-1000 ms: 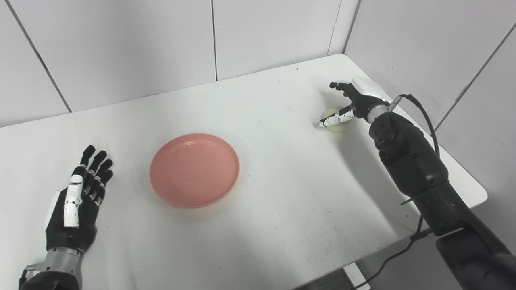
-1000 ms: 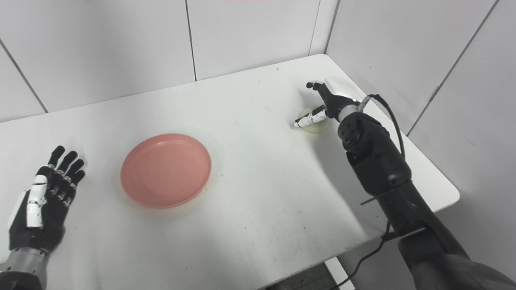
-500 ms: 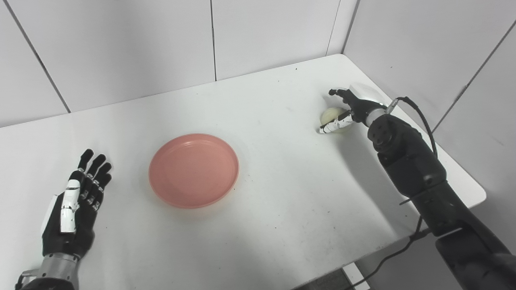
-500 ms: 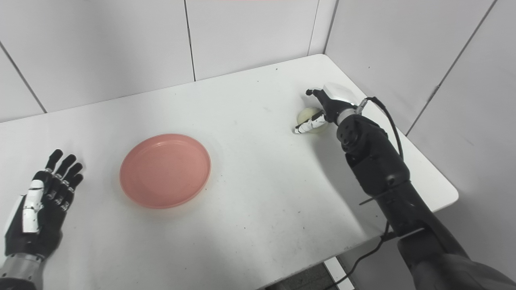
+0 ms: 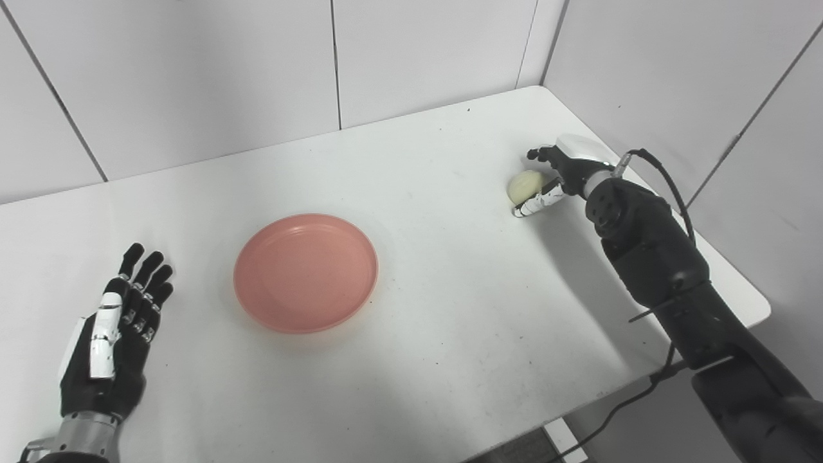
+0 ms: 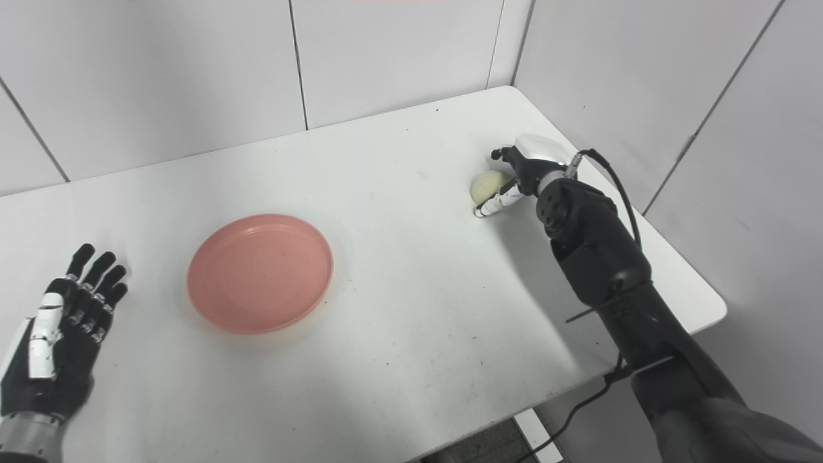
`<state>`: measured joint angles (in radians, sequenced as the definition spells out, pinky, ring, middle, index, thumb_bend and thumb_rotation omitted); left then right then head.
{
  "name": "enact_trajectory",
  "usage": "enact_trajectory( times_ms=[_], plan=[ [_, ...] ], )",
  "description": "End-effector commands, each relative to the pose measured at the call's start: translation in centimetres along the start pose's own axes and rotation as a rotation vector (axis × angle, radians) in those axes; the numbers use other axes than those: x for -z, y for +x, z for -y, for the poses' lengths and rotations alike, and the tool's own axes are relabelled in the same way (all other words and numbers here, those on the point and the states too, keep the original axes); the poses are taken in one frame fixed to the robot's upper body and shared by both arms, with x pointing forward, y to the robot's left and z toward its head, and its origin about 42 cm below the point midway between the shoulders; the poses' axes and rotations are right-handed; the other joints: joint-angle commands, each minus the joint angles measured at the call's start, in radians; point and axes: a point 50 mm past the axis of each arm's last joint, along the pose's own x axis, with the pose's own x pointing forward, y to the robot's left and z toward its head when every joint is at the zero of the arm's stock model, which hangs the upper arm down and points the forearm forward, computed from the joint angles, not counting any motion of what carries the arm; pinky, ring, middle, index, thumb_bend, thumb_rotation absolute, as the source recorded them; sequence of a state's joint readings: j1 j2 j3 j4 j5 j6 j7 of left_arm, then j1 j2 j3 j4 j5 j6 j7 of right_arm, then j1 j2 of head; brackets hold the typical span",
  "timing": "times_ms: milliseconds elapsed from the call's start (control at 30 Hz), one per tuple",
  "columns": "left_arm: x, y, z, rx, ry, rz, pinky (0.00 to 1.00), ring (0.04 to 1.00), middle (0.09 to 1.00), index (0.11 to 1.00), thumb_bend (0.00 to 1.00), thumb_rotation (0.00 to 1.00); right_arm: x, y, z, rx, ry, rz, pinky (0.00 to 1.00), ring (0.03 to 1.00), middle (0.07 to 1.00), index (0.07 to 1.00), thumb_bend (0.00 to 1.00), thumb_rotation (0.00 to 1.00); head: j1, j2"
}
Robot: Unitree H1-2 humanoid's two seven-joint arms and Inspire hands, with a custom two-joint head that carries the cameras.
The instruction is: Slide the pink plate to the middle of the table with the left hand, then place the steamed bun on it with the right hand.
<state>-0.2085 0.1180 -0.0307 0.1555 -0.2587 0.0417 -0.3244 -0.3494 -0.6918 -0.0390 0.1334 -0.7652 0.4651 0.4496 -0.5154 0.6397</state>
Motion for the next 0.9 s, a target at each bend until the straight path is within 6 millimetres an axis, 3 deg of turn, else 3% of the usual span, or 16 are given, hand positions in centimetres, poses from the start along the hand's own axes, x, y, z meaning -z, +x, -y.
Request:
enact_trajectory(
  times_ms=[0,100,233,267,333,433,867],
  plan=[
    [2.6,-1.8,-0.4,-0.033,-0.037,-0.138,0.99,0.963,0.967,0.974,0.36,1.0,-0.1,0.2,2.6,0.059,-0.008,0.001,0.69,0.815,0.854,0.833,0.83,0.3,0.0,0.001],
    [2.6,-1.8,-0.4,-0.028,-0.036,-0.141,0.99,0.966,0.968,0.977,0.36,1.0,-0.2,0.1,2.5,0.063,-0.002,0.011,0.68,0.801,0.848,0.824,0.82,0.29,0.001,0.002],
    [2.6,-1.9,-0.4,-0.029,-0.038,-0.14,0.99,0.968,0.971,0.979,0.36,1.0,0.1,0.5,2.2,0.124,0.05,0.055,0.62,0.693,0.751,0.771,0.79,0.21,0.0,0.003],
    [2.6,-1.9,-0.4,-0.028,-0.036,-0.141,0.99,0.967,0.971,0.978,0.36,1.0,0.4,0.7,2.0,0.147,0.064,0.076,0.58,0.626,0.674,0.702,0.76,0.14,0.0,0.004],
    [2.6,-1.9,-0.5,-0.025,-0.034,-0.142,0.99,0.967,0.969,0.977,0.36,1.0,0.8,1.1,1.8,0.179,0.089,0.112,0.5,0.543,0.581,0.546,0.58,0.13,0.001,0.005],
    [2.6,-1.8,-0.4,-0.028,-0.035,-0.141,0.99,0.962,0.965,0.972,0.36,1.0,0.8,1.6,1.5,0.189,0.101,0.131,0.42,0.46,0.512,0.491,0.51,0.13,0.002,0.005],
    [2.7,-1.9,0.1,-0.021,-0.043,-0.145,0.99,0.962,0.964,0.969,0.36,1.0,-0.3,1.7,1.9,0.18,0.108,0.171,0.44,0.485,0.53,0.489,0.51,0.13,0.013,0.007]
  ],
)
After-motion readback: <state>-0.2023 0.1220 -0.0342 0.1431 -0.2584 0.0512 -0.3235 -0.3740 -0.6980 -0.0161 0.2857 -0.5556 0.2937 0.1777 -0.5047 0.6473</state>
